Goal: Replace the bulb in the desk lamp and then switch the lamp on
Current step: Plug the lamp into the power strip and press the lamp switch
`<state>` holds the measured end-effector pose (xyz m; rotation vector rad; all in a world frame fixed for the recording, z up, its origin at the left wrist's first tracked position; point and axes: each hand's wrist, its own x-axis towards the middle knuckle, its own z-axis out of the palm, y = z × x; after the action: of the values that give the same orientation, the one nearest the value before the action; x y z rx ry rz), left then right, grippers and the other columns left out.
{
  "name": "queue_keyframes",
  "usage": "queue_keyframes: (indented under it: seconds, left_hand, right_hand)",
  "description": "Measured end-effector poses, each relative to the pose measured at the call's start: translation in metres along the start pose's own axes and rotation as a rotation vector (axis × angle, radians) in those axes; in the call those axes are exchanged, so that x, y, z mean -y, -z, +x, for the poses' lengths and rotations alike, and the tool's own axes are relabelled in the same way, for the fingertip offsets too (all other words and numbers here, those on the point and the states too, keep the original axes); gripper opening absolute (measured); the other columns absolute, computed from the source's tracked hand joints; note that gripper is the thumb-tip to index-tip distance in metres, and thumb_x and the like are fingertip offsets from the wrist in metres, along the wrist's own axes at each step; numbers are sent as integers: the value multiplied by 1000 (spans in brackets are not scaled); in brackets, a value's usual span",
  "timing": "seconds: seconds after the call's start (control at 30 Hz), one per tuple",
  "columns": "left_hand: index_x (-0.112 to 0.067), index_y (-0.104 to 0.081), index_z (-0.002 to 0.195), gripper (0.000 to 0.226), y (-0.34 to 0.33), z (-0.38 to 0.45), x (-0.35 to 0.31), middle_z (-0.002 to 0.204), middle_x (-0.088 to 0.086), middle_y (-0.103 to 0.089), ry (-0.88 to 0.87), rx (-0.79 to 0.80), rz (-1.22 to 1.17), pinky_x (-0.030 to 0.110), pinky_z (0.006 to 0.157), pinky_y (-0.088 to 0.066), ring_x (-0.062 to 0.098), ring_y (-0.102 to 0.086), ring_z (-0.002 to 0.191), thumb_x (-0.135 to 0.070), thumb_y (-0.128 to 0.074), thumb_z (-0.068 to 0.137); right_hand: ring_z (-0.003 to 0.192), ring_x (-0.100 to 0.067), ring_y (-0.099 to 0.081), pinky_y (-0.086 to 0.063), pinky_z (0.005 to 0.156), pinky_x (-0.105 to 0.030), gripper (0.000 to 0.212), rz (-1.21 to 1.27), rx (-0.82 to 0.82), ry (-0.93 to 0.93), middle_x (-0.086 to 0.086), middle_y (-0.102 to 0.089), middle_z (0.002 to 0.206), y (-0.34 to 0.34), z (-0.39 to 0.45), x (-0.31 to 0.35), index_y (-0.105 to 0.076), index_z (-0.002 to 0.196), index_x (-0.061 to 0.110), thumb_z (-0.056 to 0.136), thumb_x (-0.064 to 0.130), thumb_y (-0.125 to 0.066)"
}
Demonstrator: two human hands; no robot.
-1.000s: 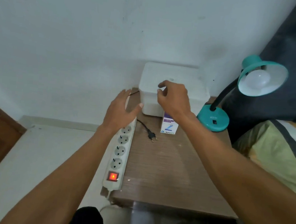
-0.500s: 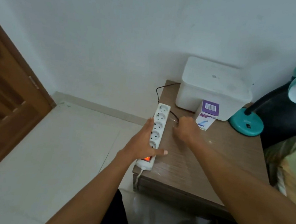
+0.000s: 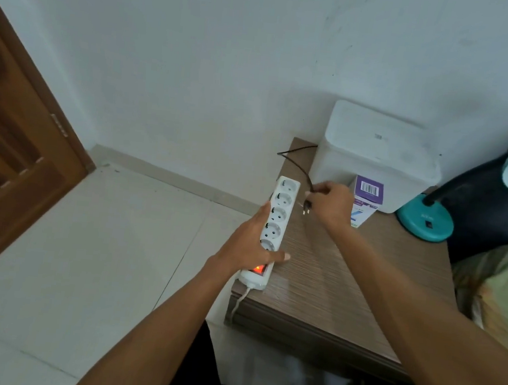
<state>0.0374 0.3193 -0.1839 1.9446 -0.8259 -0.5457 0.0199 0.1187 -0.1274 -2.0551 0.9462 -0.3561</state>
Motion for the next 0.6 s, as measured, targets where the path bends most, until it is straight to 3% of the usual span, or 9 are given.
queue_keyframes:
  seconds: [0.1, 0.23, 0.33, 0.47, 0.6]
  left_hand:
    - [-33, -12, 158, 118, -1, 1, 1, 138, -7, -55, 3, -4, -1, 26, 95, -50, 9, -60, 115, -46, -89, 70]
    - [-32, -12, 158, 117, -1, 1, 2, 133, -7, -57, 13, -9, -12, 24, 92, -50, 10, -61, 111, -44, -89, 71]
    - [-29, -10, 159, 118, -2, 0, 2, 135, -2, -57, 11, -10, -3, 31, 95, -53, 12, -60, 112, -44, -89, 71]
    - [-28, -7, 160, 121, -2, 1, 4, 139, 1, -56, 20, -10, 4, 37, 99, -53, 16, -60, 115, -45, -88, 72]
    - [-29, -9, 159, 120, -2, 2, 6, 137, 1, -57, 2, -12, 1, 37, 98, -55, 16, -62, 115, -47, -87, 70]
  right_hand:
    - [75, -10, -71, -58, 76, -27, 16, 161, -15, 59, 5, -72, 78, -2, -7, 18, -68, 83, 24, 81, 14, -81]
    - [71, -5, -65, -52, 66, -15, 17, 184, 5, 108, 6, -69, 77, -13, -21, 27, -69, 83, 22, 80, 11, -81]
    - [73, -4, -66, -44, 58, -8, 12, 168, -15, 86, 4, -71, 81, -22, -30, 23, -71, 86, 17, 81, 11, -81]
    - [67, 1, -61, -51, 60, -11, 10, 177, -43, 69, 7, -69, 76, -29, -34, 18, -72, 84, 13, 81, 9, -80]
    - [65, 3, -61, -44, 53, -5, 10, 172, -45, 67, 9, -68, 73, -34, -34, 13, -72, 83, 10, 81, 9, -81]
